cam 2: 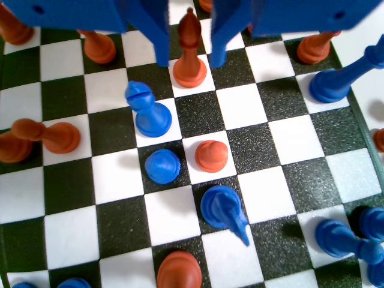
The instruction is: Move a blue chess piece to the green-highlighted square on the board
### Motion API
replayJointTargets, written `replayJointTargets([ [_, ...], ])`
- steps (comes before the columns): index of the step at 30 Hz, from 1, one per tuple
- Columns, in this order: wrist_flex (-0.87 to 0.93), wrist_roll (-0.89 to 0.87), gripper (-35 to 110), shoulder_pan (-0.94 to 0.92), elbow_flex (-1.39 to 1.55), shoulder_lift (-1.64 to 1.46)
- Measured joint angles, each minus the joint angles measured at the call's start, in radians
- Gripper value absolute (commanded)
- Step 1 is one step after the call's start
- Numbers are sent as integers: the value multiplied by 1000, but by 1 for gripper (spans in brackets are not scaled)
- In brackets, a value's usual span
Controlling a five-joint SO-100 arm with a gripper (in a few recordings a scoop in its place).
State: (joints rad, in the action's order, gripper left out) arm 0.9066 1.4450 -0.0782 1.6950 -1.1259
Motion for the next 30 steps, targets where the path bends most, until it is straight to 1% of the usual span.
replayJointTargets([
  [8,6,0,1,0,-9,17],
  [18,3,0,1,0,-17,18],
  [26,51,11,1,-15,-51,12],
  [30,89,17,1,-31,-51,-40],
])
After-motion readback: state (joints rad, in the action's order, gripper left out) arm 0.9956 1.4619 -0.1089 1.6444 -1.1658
